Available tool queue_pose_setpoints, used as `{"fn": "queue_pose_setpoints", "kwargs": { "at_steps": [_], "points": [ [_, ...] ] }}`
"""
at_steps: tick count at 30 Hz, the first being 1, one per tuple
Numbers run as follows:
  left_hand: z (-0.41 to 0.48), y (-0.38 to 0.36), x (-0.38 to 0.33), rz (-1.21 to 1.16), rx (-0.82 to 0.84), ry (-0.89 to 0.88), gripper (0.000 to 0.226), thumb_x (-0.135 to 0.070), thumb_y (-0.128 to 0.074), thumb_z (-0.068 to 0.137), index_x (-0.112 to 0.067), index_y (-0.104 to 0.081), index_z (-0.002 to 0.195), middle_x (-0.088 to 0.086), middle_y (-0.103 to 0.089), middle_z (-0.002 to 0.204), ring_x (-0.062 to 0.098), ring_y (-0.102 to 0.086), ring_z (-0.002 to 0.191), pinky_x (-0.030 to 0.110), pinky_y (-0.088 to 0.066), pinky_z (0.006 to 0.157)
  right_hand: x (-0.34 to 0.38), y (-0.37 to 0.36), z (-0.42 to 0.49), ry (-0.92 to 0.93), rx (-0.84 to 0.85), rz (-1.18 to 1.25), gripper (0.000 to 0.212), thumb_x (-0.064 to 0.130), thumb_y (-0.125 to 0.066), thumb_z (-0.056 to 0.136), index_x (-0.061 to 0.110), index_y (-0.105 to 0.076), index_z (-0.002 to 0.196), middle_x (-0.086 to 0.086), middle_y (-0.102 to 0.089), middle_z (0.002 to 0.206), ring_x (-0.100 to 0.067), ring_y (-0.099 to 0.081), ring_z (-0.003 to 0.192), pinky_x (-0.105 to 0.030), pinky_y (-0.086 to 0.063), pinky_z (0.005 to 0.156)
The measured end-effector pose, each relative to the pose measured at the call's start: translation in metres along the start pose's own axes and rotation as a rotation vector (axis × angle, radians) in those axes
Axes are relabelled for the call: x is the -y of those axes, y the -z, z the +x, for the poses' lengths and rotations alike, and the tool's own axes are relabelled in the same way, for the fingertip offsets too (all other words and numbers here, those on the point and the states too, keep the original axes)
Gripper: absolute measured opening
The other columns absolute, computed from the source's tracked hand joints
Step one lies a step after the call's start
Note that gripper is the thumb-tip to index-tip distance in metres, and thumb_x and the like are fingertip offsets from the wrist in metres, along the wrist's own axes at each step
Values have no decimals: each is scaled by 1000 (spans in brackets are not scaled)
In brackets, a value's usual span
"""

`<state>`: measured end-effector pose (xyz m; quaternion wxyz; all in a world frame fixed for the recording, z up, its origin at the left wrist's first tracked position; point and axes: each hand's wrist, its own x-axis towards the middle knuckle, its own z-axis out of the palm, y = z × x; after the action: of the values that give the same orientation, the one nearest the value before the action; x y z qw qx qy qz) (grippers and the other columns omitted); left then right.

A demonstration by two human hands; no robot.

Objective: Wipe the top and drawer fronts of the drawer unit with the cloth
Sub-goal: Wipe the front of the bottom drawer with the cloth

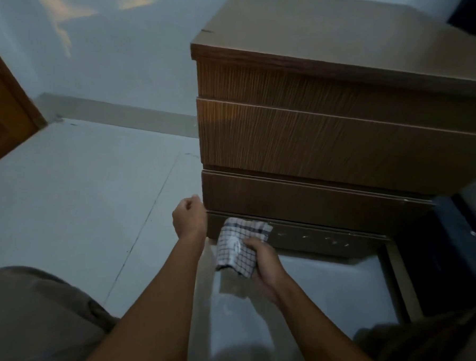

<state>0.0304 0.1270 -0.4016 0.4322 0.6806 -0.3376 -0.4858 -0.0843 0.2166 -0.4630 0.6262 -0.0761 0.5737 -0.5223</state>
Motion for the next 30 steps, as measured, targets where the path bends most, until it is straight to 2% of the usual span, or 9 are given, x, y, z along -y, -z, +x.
{"fn": "queue_pose_setpoints", "kwargs": {
  "at_steps": [3, 5, 9, 12, 17, 20, 23, 26, 30],
  "points": [
    [1, -11, 19, 98, 32, 58, 32, -23, -45, 95, -8, -67, 113, 13, -67, 113, 28, -61, 99, 35, -50, 86, 5, 27, -4, 27, 39, 136, 33, 6, -55, 91, -1, -59, 122, -21, -68, 118, -35, -65, 111, -48, -50, 98],
    [1, -18, 26, 138, 66, 66, 34, -23, -47, 96, -7, -64, 121, 14, -66, 118, 31, -60, 107, 38, -50, 94, 8, 38, -8, 46, 57, 159, 33, 6, -55, 91, 0, -59, 123, -20, -69, 118, -34, -65, 111, -46, -51, 96],
    [0, -28, 32, 116, 47, 52, 31, -21, -50, 97, -8, -60, 124, 6, -60, 110, 25, -56, 100, 33, -45, 87, 12, 55, -8, 94, 6, 207, 33, 4, -55, 90, 0, -59, 123, -19, -70, 116, -34, -66, 110, -47, -50, 97],
    [2, -31, 33, 63, 2, 101, 28, -20, -54, 95, -10, -60, 121, 9, -61, 112, 27, -56, 100, 33, -47, 87, 14, 66, -11, 131, -86, 122, 31, 9, -59, 88, 6, -63, 119, -13, -72, 112, -31, -68, 106, -48, -50, 98],
    [9, -34, 35, -34, -39, 195, 26, -18, -59, 91, -10, -65, 115, 13, -64, 114, 34, -59, 104, 44, -50, 97, 12, 83, -19, 215, -324, -156, 14, 22, -59, 91, 21, -66, 103, -3, -74, 103, -23, -69, 97, -46, -54, 92],
    [10, -34, 35, -67, -32, 209, 27, -19, -59, 90, -10, -64, 114, 12, -59, 111, 29, -53, 97, 45, -47, 101, 14, 88, -25, 313, -485, -122, 15, 18, -56, 94, 19, -66, 105, -1, -72, 99, -17, -68, 91, -36, -56, 84],
    [8, -33, 37, -59, -44, 201, 29, -21, -58, 90, -10, -62, 117, 14, -60, 118, 31, -53, 102, 46, -46, 102, 18, 98, -32, 439, -653, -93, 14, 15, -57, 95, 18, -65, 105, 2, -70, 92, -9, -66, 83, -23, -53, 70],
    [6, -30, 40, -51, -48, 203, 28, -21, -58, 93, -10, -62, 118, 15, -60, 124, 33, -54, 111, 44, -47, 102, 28, 116, -40, 522, -859, -110, 17, 16, -61, 92, 12, -67, 107, -4, -70, 93, -19, -68, 85, -34, -56, 78],
    [3, -24, 43, -21, -37, 206, 32, -22, -57, 94, -11, -58, 124, 13, -59, 127, 32, -54, 114, 43, -47, 101, 53, 144, -54, 595, -1182, -213, 16, 19, -60, 91, 15, -65, 105, -2, -67, 91, -23, -63, 85, -30, -44, 77]
  ]
}}
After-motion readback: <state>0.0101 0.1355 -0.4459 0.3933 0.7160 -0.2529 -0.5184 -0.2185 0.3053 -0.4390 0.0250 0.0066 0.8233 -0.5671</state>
